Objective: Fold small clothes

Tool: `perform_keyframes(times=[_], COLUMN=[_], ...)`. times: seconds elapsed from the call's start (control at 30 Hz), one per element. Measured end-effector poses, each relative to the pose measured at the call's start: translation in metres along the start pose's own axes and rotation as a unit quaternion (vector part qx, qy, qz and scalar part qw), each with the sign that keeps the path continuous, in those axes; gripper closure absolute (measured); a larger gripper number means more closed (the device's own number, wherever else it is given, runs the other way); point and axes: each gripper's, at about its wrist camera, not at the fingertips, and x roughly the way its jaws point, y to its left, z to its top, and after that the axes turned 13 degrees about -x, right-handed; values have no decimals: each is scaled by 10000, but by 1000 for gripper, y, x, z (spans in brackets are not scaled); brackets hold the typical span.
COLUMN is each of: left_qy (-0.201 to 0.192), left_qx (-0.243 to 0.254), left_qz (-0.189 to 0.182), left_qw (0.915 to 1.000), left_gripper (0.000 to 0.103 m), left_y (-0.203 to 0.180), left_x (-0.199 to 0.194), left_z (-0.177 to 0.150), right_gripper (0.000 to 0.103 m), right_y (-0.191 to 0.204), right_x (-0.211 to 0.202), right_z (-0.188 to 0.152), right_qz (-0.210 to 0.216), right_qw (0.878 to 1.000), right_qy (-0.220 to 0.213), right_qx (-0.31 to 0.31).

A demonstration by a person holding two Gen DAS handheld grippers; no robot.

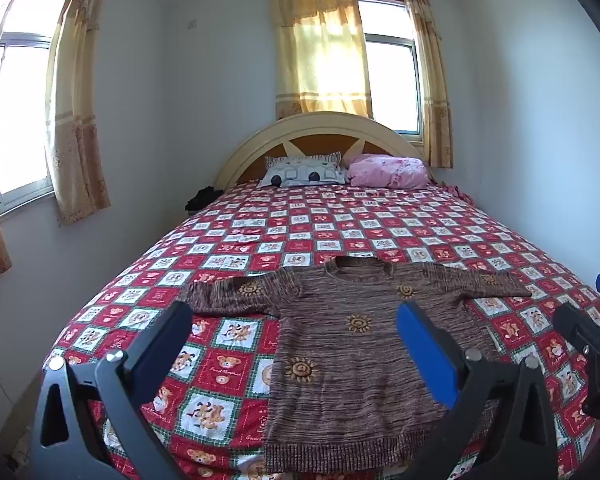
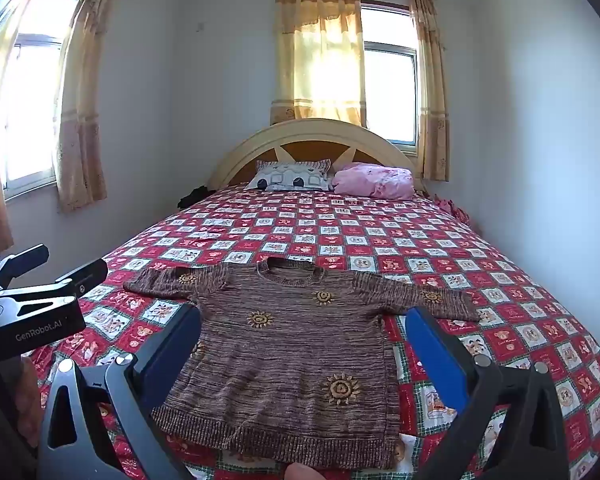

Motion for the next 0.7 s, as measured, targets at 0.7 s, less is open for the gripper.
perform_keyframes(times=[0.7], left_qy=[91], left_qx=[-32], left_qz=[-19], left_qw=[10000], left_gripper=[0], left_y=[-2], left_x=[4], left_z=[-3], right_gripper=[1], right_y=[-6], right_x=[1], right_z=[1], right_qz=[-107], right_qw=[9999], right_qy=[1], right_qx=[-28])
